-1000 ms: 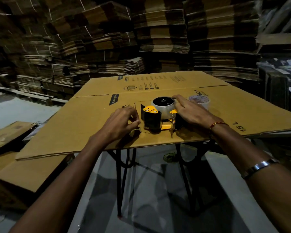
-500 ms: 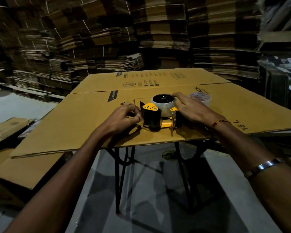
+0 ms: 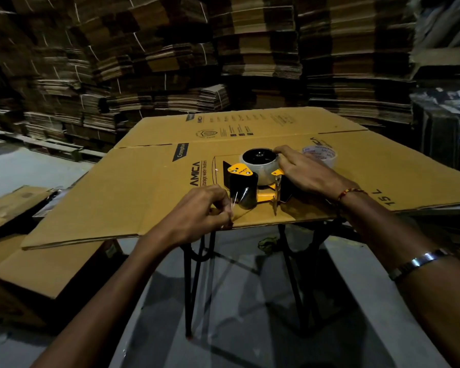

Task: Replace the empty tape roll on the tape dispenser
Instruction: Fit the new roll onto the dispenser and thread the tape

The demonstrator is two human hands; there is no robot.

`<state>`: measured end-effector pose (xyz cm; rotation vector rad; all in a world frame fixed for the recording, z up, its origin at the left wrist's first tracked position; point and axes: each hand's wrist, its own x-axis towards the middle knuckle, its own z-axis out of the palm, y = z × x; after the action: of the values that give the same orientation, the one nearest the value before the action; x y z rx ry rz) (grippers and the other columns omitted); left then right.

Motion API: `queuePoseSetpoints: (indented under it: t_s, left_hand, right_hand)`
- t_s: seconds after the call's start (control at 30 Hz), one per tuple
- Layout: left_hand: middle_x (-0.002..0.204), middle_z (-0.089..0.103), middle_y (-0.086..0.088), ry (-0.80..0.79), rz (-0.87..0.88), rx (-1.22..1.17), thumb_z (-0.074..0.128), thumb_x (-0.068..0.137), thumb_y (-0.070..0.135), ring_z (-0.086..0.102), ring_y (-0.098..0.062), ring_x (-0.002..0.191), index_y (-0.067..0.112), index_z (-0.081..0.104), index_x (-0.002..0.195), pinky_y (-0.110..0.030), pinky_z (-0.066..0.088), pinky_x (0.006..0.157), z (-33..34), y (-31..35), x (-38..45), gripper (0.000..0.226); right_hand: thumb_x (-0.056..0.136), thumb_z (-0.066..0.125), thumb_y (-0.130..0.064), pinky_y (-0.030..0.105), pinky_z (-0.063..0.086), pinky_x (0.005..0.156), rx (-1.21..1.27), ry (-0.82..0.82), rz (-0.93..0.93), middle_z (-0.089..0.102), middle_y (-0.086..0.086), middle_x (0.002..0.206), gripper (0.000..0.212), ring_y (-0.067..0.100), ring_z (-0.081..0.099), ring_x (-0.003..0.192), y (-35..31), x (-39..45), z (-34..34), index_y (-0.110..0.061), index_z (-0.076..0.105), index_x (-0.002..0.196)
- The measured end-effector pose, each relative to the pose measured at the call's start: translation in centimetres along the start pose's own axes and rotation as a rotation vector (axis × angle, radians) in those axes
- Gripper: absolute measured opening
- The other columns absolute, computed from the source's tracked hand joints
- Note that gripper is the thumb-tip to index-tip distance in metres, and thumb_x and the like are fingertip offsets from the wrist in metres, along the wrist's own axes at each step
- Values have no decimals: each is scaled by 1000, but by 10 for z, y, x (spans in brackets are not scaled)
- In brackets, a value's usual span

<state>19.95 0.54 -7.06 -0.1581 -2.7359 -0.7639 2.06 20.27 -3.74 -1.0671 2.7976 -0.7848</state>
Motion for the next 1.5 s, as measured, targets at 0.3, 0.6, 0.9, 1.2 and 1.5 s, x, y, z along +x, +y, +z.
queuePoseSetpoints:
  t_s: [0.3,0.6,0.9,1.2,1.5]
  left_hand:
    - [96,63,1,82,-51,-48,64,90,14,62,-12,92,19,62,81,-30,55,81,-12,-11,5,11]
    - [140,51,4,148,-80,-88,66,90,16,52,-3,113,16,66,82,-21,46,90,-6,-30,29,9]
    - [152,39,2,40,-133,-230,61,94,13,31,-5,137,10,65,92,-33,39,104,-6,-34,38,6]
    - [118,54,25,10,-138,-392,64,90,9,39,-7,139,9,66,87,-48,41,110,-5,-41,32,3]
    - [112,59,21,77,-163,-373,63,85,0,43,-4,132,2,63,81,-35,46,97,-7,-51,32,5]
  right_hand:
    - [108,24,-40,50,45,102,8,-1,6,49,16,148,44,34,51,126,-3,-3,-1,-31,32,150]
    - [108,25,-40,44,43,96,8,-20,-4,45,17,151,44,35,49,129,-2,-2,-3,-33,31,151]
    - [108,26,-35,53,44,103,7,-46,-28,51,20,143,44,37,52,124,-6,-5,-7,-27,33,151]
    - [108,26,-36,49,44,103,5,-52,-32,49,18,147,45,35,50,126,-6,-3,-6,-28,33,152]
    - [108,26,-37,44,42,103,19,-62,-43,41,13,156,44,32,45,135,-2,3,-5,-31,31,152]
